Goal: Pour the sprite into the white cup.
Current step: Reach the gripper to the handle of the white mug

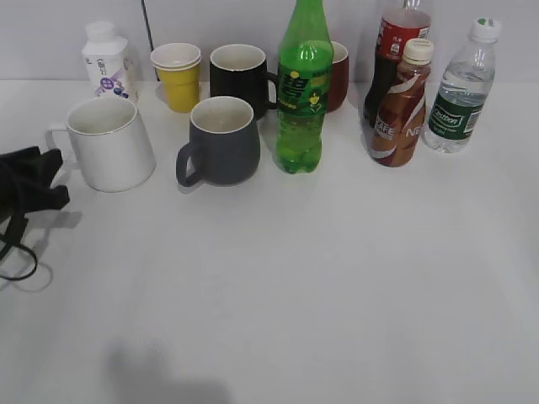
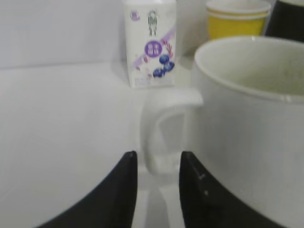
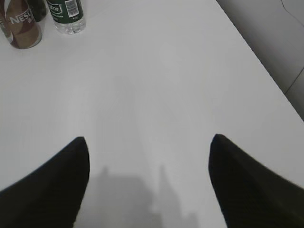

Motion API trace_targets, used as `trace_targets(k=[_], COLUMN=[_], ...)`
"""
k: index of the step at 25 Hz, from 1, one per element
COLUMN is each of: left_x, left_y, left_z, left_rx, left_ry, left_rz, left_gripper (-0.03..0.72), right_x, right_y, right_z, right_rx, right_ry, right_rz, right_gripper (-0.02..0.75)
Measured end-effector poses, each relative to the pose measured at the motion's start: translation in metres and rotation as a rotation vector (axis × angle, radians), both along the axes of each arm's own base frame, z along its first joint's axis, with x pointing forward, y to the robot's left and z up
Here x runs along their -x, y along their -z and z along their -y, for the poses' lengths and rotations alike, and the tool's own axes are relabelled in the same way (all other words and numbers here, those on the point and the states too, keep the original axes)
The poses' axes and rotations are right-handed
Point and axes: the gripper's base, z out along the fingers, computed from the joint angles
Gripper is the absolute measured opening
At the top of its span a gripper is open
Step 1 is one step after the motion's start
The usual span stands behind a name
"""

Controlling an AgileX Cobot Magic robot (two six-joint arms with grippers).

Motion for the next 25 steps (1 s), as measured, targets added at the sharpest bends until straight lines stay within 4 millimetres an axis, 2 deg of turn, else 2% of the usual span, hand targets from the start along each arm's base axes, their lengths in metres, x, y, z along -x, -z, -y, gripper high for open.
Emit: trace_targets(k=[7,12,16,25], left_x=[-0.024,-0.042,-0.046,-0.06], left_y=[-0.013,-0.005,0.003,-0.003], left_z=[0.0,0.002,0.002,0.004], left_rx=[0.003,-0.017,-0.022,-0.038], left_ry=[-0.019,0.002,0.002,0.018], left_rz=[0.067,0.026,-0.004,0.003], left_gripper=[0.244,0.244,0.243,0.241], right_x=[0.0,0.0,0.0,0.0], right_y=[0.0,0.0,0.0,0.0], right_z=[0.0,0.0,0.0,0.0], right_rx=[0.0,-0.001,-0.001,-0.001], right_ry=[0.0,-0.001,-0.001,-0.001], right_rz=[0.0,0.0,0.0,0.0], right_gripper=[0.587,0.587,0.587,0.587])
